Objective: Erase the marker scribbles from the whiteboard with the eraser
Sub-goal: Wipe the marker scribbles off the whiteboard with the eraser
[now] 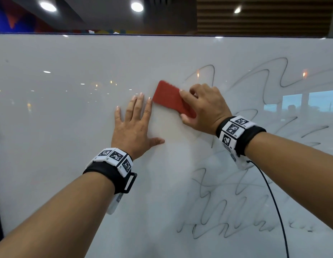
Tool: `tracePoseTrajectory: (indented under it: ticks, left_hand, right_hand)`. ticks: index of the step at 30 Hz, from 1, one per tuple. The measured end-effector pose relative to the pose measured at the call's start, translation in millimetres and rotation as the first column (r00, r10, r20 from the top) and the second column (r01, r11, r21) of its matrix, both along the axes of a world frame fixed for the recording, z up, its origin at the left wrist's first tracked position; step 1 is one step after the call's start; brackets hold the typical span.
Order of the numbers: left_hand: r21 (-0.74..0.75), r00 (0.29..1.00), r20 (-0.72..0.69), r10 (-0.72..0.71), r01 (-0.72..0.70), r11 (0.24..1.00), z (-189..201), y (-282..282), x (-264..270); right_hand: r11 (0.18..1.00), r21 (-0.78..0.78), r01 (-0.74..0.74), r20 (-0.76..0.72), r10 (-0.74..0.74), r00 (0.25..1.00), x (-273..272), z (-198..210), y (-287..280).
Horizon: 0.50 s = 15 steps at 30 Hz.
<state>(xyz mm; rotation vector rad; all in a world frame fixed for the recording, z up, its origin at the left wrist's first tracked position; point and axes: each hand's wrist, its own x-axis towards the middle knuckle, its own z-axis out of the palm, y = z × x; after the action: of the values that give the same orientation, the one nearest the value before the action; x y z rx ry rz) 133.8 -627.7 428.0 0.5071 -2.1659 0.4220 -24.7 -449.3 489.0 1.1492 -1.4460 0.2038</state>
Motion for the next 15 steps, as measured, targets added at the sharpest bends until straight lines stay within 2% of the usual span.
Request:
tracePoseTrajectory:
  ticks: [2, 4, 7, 9, 13, 15]
  left_hand:
    - [-0.003, 1.0, -0.004, 0.0, 0.0, 1.0, -1, 0, 0]
    - [0.002, 1.0, -0.005, -0.001, 0.001, 1.0, -2, 0, 0]
    - [0.01, 1.0, 0.0, -0.002, 0.002, 1.0, -3, 0, -1]
    - [0.008, 1.0, -0.004, -0.007, 0.007, 1.0, -4, -1, -1]
    - [0.002, 1.0, -0.026, 0.004, -0.004, 1.0, -7, 2, -3]
    - [0.014, 0.999, -0.049, 0.011, -0.011, 1.0, -8, 7, -7]
  right_hand:
    - [0.997, 0.081, -0.002, -0.07, 0.007, 0.997, -2, -3, 3]
    - [0.997, 0.073, 0.03, -0.112, -0.022, 0.993, -6, 8, 9]
    - [0.996, -0.083, 0.034, 0.03, -0.032, 0.999, -7, 26, 15]
    - [0.992, -0.119, 0.036, 0.076, -0.027, 0.997, -4, 24, 13]
    - [0.995, 0.083, 0.055, -0.099, -0.046, 0.994, -8, 20, 15]
    - [0.994, 0.057, 0.089, -0.103, -0.083, 0.991, -12, 37, 23]
